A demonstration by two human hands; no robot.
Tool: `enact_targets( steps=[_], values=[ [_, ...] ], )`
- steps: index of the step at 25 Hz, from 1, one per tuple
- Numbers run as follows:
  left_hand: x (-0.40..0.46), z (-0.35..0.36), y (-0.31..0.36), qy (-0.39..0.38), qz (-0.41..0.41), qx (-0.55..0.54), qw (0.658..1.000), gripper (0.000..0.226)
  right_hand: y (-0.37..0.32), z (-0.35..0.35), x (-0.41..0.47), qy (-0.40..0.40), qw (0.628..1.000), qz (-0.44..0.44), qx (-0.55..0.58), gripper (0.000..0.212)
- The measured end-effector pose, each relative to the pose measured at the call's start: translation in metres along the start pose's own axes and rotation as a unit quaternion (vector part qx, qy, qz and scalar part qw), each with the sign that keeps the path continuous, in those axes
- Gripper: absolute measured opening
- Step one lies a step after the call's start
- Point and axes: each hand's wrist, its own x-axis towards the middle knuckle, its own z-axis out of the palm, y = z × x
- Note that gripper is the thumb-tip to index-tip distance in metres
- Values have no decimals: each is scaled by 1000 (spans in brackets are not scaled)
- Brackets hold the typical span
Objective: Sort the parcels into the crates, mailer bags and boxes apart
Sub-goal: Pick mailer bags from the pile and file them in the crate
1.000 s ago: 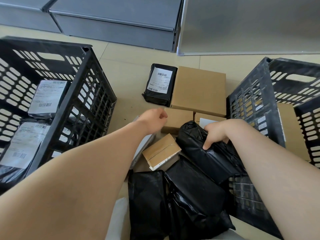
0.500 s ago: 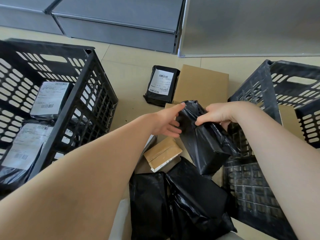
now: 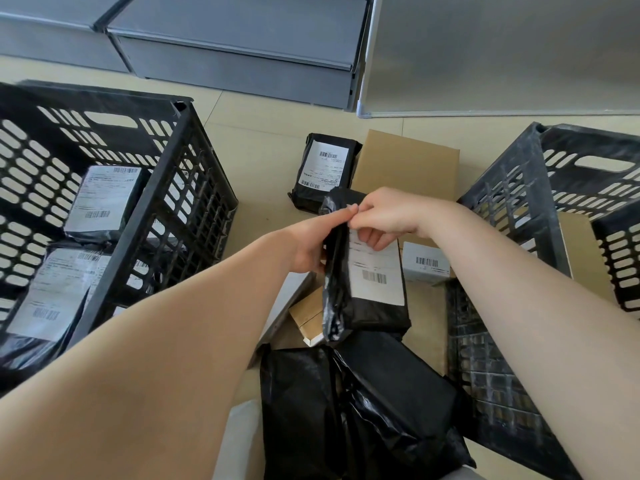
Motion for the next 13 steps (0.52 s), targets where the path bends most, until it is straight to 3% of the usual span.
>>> enact_targets(
  steps=[5, 10, 13],
  values=[
    [-6, -11, -2, 42, 23, -32, 998, 36, 2, -1, -4, -13, 992, -19, 122, 20],
    [-13, -23, -6, 98, 27, -98, 990, 33, 26, -6, 6, 129, 982, 22, 137, 29],
    [-14, -30, -9, 108, 47, -131, 984, 36, 41, 0, 12, 122, 975, 37, 184, 71]
  ],
)
